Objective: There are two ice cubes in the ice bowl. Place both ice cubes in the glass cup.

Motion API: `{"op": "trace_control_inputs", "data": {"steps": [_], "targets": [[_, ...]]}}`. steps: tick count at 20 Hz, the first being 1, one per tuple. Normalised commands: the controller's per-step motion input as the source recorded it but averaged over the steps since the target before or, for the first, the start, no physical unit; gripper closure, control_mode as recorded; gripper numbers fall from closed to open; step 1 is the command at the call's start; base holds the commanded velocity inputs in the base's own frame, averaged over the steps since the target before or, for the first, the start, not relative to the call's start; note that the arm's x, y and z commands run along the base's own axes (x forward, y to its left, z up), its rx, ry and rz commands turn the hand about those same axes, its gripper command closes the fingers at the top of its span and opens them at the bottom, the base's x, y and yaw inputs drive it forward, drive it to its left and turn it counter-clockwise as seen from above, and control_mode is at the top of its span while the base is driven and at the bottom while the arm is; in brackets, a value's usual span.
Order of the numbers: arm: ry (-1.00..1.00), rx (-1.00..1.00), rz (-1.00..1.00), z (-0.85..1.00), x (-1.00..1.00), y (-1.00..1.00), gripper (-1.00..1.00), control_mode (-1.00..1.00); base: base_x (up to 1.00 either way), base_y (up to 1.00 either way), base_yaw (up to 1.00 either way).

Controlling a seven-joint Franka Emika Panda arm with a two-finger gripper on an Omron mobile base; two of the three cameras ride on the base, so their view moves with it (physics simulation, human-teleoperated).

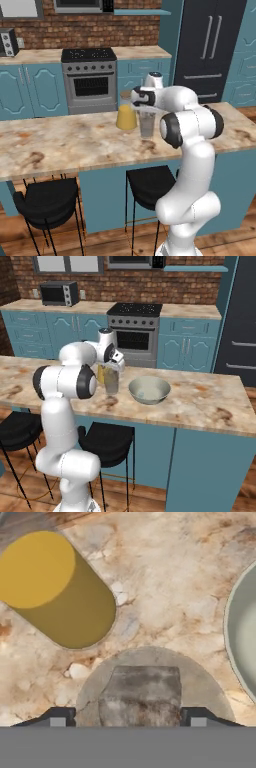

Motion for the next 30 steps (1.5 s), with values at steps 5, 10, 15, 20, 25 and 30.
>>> {"op": "trace_control_inputs", "data": {"steps": [5, 10, 15, 20, 25, 30], "targets": [[-0.06, 0.11, 0.00, 0.09, -0.19, -0.39, -1.00, -1.00, 0.00, 0.00, 0.00], [-0.06, 0.12, 0.00, 0.51, -0.27, -0.64, -1.00, -1.00, 0.00, 0.00, 0.00], [0.00, -0.01, -0.03, -0.01, -0.33, -0.99, -1.00, -1.00, 0.00, 0.00, 0.00], [0.03, -0.01, -0.01, -0.29, 0.08, -0.72, -1.00, -1.00, 0.00, 0.00, 0.00], [0.14, -0.01, 0.00, -0.68, 0.04, -0.37, -1.00, -1.00, 0.00, 0.00, 0.00], [0.15, -0.01, 0.00, -0.72, 0.03, -0.06, -1.00, -1.00, 0.00, 0.00, 0.00]]}}
